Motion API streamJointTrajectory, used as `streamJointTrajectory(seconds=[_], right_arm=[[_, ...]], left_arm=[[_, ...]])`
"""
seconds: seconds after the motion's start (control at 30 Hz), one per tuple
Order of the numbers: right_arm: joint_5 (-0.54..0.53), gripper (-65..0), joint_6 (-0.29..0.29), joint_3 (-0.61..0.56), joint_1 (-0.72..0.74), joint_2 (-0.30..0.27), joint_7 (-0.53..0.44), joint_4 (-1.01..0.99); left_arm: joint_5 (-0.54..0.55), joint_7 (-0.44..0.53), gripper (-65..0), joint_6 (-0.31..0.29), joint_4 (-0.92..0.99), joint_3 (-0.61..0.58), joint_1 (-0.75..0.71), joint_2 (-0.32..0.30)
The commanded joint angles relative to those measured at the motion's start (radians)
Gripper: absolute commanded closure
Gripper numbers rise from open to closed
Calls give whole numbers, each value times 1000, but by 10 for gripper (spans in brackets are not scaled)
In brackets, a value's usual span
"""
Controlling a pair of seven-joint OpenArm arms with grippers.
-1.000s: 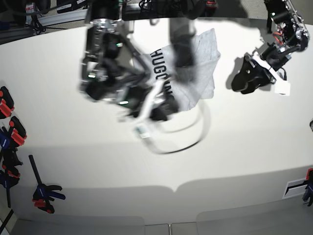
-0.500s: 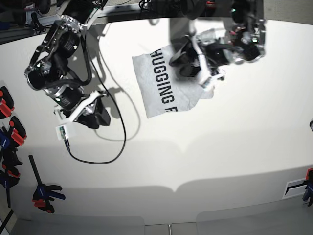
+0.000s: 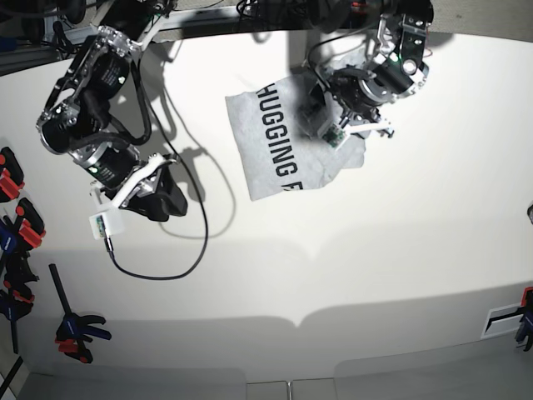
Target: Fold the T-shirt properly
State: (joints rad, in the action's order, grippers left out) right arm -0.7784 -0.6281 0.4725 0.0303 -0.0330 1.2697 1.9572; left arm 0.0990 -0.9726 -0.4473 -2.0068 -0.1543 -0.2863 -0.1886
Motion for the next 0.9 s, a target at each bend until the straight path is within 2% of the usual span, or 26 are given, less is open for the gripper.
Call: streamJointTrajectory(seconds=[0.0,0.07,0.13,0.2,0.23,0.43,0.63,0.8,0.87], right_arm=[[-20,-212,3,-1,16,-6,-19,18],[-21,-212,3,-1,16,-6,-15,18],[-22,-212,3,-1,16,-6,-11,18],[-22,-212,3,-1,16,-6,-11,18],[-22,-212,3,-1,16,-6,-11,18],[-23,-212,3,-1,16,-6,-11,18],[-23,-212,3,-1,16,-6,-11,18],[-49,-212,3,-1,16,-6,1,18],[-53,-212,3,-1,16,-6,8,18]], left_arm=[[-16,32,-252,12,-18,2,6,0],[-79,63,-193,74,-18,2,7,0],[-137,76,-106,123,-18,2,7,0],[-163,77,-20,142,-18,2,6,0],[-162,76,0,142,-18,2,6,-1],[-163,77,0,142,-19,4,7,-1],[-278,108,0,142,-23,4,11,-4],[-301,108,0,146,-23,4,27,-50],[-336,110,0,167,-23,4,35,-73]])
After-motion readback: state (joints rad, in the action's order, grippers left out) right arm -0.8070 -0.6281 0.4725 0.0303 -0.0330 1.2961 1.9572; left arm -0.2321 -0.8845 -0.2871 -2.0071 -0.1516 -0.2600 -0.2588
